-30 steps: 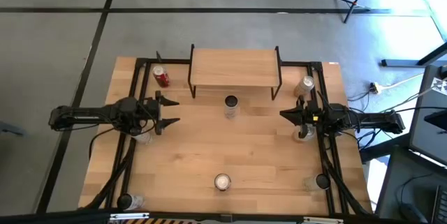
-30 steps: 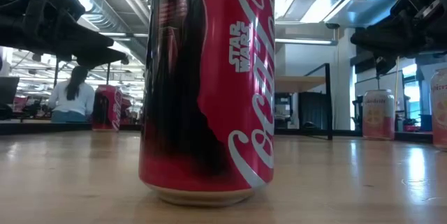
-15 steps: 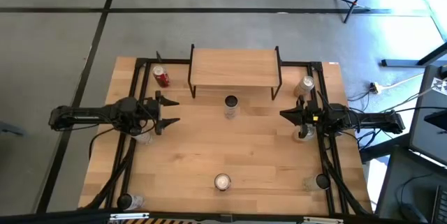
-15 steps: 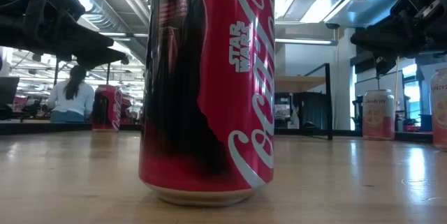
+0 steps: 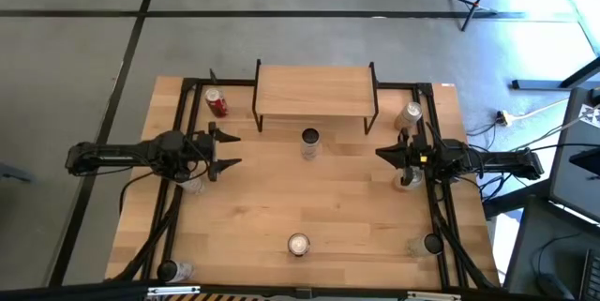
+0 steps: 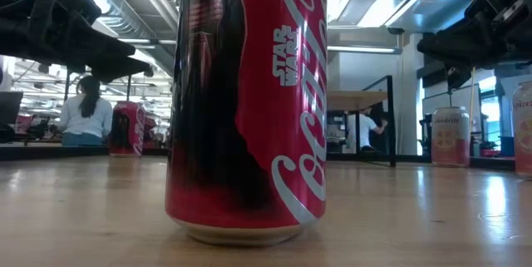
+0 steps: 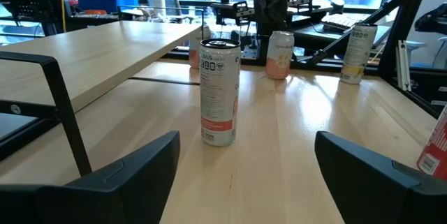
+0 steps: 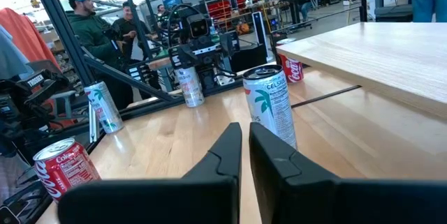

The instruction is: Place canned beverage on shelf

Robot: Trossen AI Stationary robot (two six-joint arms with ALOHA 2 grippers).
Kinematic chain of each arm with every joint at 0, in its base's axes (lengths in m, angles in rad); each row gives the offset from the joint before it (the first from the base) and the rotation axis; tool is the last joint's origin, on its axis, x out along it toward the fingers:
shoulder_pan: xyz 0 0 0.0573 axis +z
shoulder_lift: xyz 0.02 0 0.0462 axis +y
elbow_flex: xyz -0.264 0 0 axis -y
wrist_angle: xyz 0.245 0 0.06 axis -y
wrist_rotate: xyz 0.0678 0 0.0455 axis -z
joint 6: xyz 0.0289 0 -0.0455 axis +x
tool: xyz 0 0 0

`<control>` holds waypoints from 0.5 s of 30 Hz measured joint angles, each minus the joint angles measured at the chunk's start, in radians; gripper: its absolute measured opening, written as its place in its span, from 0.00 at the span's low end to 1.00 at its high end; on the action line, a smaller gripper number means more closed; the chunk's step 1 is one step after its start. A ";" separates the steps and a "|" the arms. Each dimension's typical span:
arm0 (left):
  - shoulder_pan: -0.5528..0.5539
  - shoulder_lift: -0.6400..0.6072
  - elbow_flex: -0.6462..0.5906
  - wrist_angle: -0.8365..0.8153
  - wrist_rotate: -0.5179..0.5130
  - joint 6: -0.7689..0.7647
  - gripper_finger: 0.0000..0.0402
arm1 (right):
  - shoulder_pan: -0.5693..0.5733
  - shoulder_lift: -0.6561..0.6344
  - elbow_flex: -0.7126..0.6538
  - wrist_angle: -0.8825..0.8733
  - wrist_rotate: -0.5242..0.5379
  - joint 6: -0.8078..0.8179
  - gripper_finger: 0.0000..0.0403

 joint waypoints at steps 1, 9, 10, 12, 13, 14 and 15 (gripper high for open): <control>0.000 0.000 0.000 0.000 0.000 0.000 0.81 | 0.000 0.000 -0.001 0.005 0.016 0.000 0.05; 0.000 0.000 0.000 0.000 0.000 0.000 0.81 | 0.000 0.000 -0.001 0.086 0.261 0.220 0.05; 0.000 0.000 0.000 0.000 0.000 0.001 0.81 | 0.000 0.001 -0.001 0.090 0.305 0.265 0.05; 0.001 0.000 0.000 0.020 -0.026 0.065 0.81 | 0.000 0.000 -0.001 0.121 0.369 0.313 0.05; 0.002 0.000 0.000 0.036 -0.047 0.093 0.81 | 0.000 0.000 -0.001 0.131 0.395 0.314 0.05; 0.003 0.000 0.000 0.050 -0.059 0.103 0.81 | 0.000 0.000 -0.001 0.134 0.413 0.312 0.05; 0.003 0.000 0.000 0.067 -0.063 0.104 0.81 | 0.000 0.001 -0.001 0.135 0.430 0.312 0.05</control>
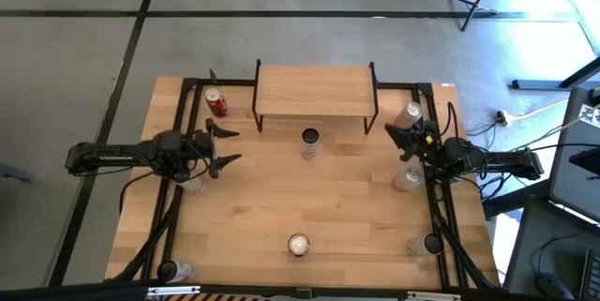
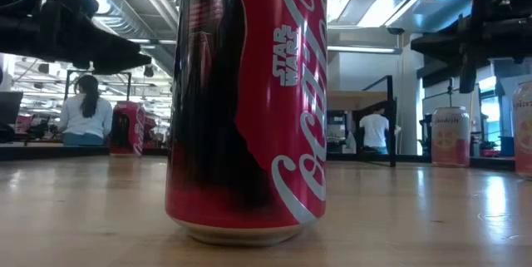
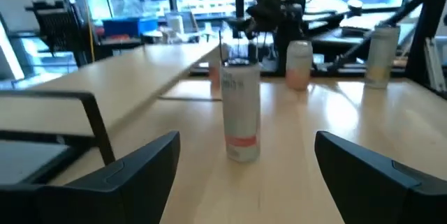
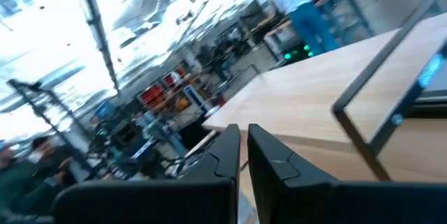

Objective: Place canned beverage on shelf
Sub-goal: Put the top white-pink soda can on the shelf

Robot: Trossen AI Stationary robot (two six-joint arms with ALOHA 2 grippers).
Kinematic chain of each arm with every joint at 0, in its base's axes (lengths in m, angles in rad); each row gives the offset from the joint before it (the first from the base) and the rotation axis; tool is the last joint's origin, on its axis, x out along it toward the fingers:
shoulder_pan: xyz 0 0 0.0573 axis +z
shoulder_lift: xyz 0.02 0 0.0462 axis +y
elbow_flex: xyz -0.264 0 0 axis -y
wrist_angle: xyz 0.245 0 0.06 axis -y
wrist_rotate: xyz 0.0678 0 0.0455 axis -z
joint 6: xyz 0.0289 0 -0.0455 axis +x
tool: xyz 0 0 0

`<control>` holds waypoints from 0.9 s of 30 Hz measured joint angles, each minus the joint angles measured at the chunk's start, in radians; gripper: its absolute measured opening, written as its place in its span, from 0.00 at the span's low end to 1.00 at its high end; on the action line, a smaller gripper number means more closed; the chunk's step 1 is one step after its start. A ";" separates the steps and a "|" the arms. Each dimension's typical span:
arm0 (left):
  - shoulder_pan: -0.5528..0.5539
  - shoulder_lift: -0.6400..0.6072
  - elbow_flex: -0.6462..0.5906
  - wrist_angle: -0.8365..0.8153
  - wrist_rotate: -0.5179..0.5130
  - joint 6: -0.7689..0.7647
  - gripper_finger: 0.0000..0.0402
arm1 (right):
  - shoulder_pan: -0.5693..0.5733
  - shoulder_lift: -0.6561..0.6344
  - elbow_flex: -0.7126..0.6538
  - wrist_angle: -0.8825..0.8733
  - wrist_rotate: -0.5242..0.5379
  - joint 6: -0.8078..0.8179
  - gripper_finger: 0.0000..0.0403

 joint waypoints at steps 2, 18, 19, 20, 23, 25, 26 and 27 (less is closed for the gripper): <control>0.000 0.000 0.000 0.075 0.000 -0.015 0.81 | 0.000 0.000 0.000 0.005 0.027 0.001 0.05; 0.000 0.000 0.000 0.638 -0.232 -0.170 0.81 | 0.000 0.014 0.044 0.052 0.104 -0.028 0.05; 0.000 0.000 0.004 0.607 -0.228 -0.173 0.81 | 0.000 0.026 0.056 0.049 0.095 -0.048 0.05; 0.000 0.000 0.009 0.565 -0.217 -0.173 0.81 | 0.000 0.041 0.070 0.048 0.090 -0.070 0.05; 0.000 0.011 0.041 0.433 -0.195 -0.180 0.81 | 0.000 0.108 0.119 0.052 0.071 -0.121 0.05; 0.000 0.034 0.072 0.353 -0.188 -0.205 0.81 | 0.000 0.172 0.153 0.049 0.045 -0.133 0.05; 0.000 0.051 0.089 0.319 -0.182 -0.215 0.81 | 0.000 0.209 0.172 0.049 0.027 -0.135 0.05; 0.000 0.070 0.109 0.284 -0.177 -0.220 0.81 | 0.000 0.250 0.192 0.049 0.010 -0.140 0.05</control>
